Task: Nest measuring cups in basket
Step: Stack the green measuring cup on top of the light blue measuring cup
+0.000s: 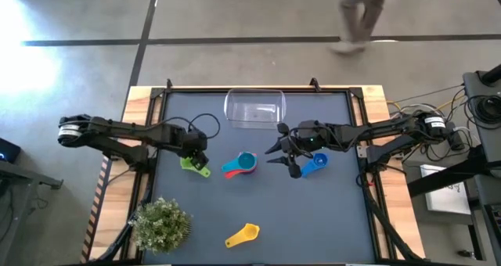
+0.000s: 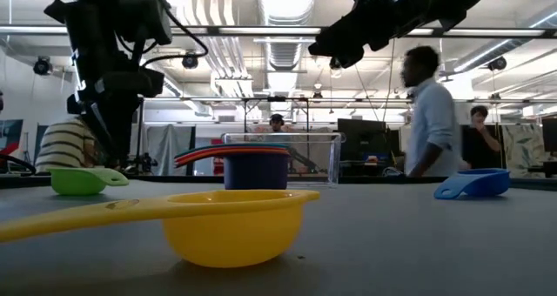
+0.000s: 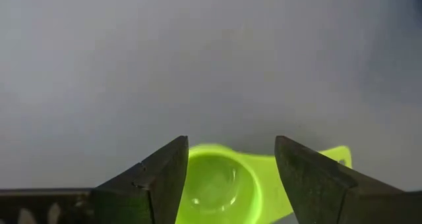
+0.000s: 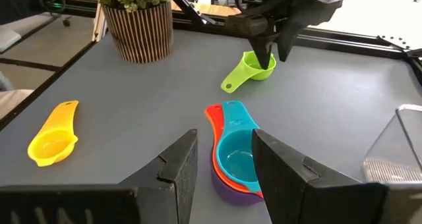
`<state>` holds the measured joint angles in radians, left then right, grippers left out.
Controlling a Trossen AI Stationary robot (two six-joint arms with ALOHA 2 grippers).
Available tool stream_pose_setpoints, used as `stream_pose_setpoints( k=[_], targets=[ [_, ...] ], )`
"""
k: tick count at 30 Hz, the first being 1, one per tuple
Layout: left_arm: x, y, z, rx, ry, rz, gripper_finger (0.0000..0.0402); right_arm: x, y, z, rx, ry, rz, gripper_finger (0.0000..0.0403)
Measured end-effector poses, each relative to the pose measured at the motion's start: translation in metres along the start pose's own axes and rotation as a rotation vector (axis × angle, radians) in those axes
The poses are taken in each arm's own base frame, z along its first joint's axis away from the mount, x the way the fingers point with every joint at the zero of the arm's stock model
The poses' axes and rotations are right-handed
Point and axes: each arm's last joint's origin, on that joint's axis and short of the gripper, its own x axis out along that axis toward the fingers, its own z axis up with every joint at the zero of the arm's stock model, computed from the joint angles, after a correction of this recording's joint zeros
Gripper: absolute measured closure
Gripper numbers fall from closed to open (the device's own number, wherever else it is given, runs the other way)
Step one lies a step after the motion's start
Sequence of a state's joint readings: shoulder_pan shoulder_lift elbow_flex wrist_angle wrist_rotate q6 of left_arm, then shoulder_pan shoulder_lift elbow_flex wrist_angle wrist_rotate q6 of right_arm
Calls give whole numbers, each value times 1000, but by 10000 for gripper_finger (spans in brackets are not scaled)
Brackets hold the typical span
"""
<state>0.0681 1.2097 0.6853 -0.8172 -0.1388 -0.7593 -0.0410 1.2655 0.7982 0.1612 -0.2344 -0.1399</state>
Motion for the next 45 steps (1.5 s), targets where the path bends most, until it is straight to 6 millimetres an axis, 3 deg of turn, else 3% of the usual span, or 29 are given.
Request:
stream_pose_setpoints(
  k=[19, 35, 45],
  targets=[
    [19, -9, -7, -41, 179, 5, 196, 0, 0, -2, 4, 15, 2, 271],
    [-21, -29, -9, 72, 180, -32, 196, 0, 0, -2, 7, 21, 2, 271],
    [2, -26, -18, 0, 175, 13, 196, 0, 1, -4, 16, 27, 3, 271]
  ],
)
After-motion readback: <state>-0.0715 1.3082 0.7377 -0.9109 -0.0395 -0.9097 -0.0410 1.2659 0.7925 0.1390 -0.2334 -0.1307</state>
